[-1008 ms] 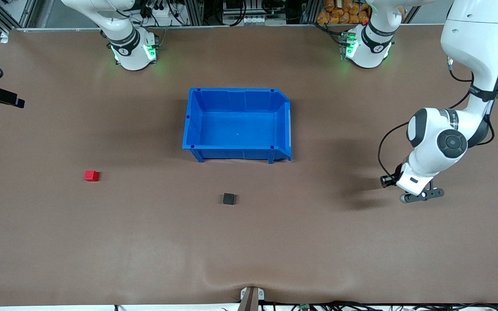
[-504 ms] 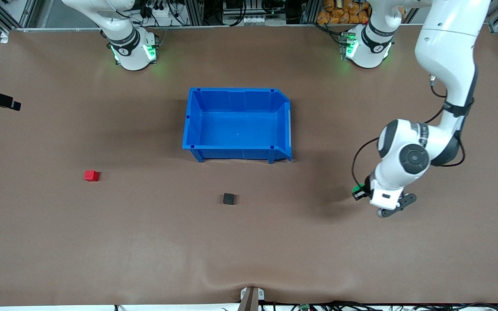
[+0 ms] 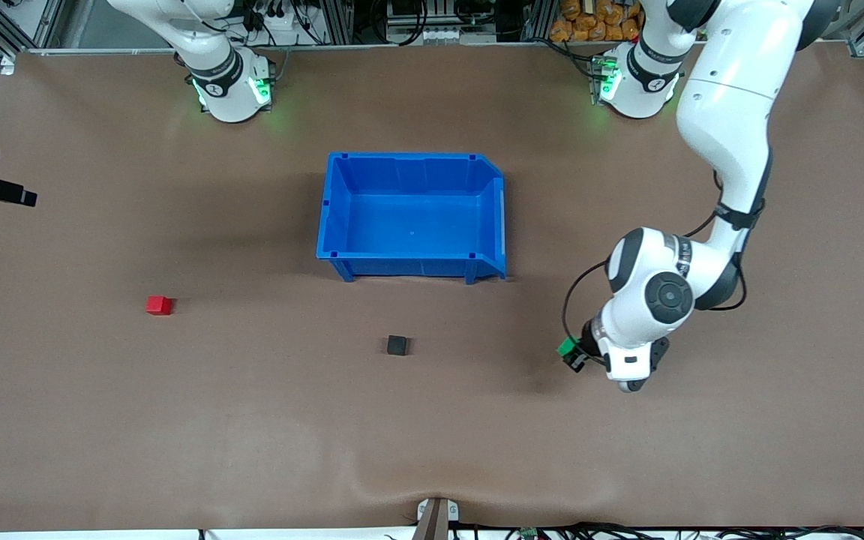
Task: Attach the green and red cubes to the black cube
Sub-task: 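Close the left gripper on the green cube and lift it, then carry the green cube with the left gripper to the black cube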
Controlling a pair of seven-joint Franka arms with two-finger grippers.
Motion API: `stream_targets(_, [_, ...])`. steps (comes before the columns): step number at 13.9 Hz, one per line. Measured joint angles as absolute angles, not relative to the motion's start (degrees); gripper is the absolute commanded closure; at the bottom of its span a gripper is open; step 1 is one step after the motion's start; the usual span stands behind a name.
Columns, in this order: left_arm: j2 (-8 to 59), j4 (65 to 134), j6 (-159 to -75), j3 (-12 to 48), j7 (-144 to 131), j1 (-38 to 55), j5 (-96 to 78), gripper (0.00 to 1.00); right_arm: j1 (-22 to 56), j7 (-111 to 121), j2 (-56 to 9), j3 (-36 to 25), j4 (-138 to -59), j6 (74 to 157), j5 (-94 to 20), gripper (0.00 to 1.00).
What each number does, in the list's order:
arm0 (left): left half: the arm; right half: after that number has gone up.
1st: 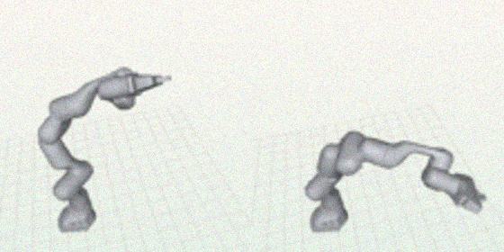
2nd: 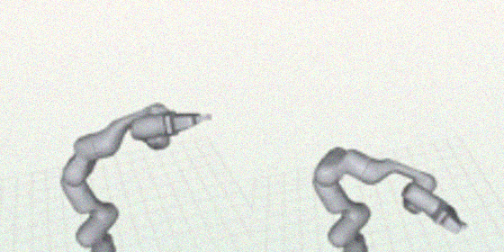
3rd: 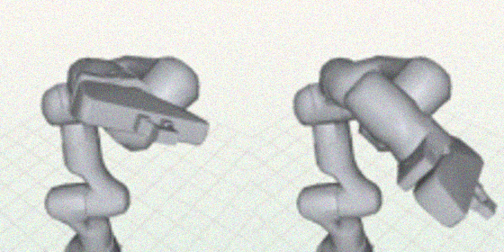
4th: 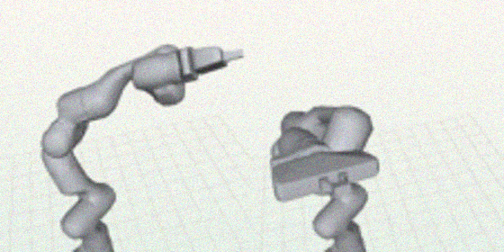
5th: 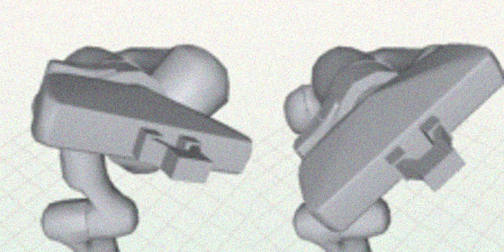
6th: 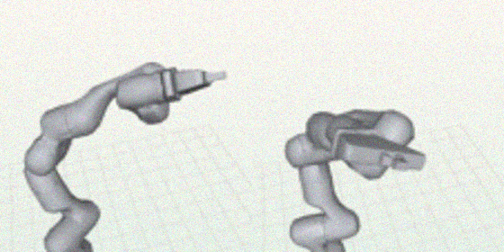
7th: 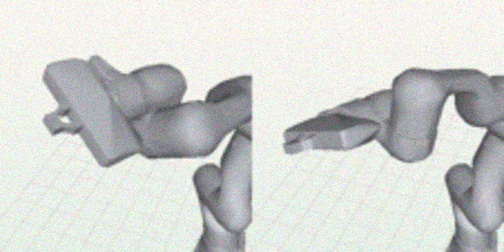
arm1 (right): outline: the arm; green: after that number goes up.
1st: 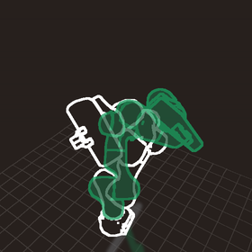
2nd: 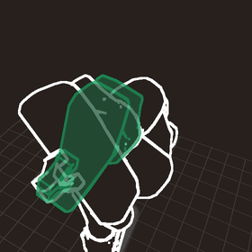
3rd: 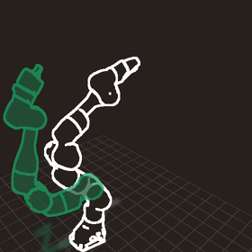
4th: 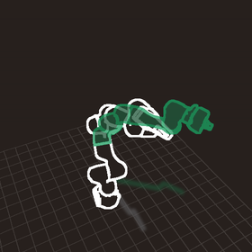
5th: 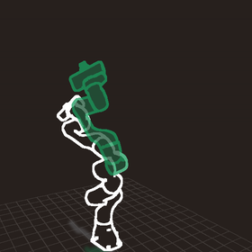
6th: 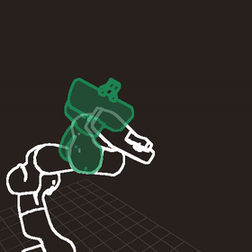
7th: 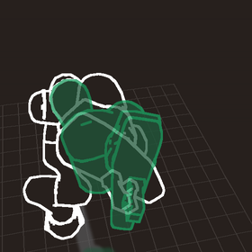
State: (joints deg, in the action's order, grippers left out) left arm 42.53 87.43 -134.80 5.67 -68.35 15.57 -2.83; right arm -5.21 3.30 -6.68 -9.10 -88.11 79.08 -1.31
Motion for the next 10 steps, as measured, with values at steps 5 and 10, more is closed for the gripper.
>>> stream_targets(5, [47.9, 79.2, -134.8, 5.7, -85.6, 21.6, -4.2, 1.00, -5.3, 3.3, -8.6, -9.1, -88.1, 79.0, -1.4, 0.00])
stream_targets(10, [50.4, 75.3, -136.2, 5.7, -104.5, 24.5, -4.3, 1.00, -5.3, 3.3, -12.1, -8.9, -88.0, 79.1, -1.5, 0.00])
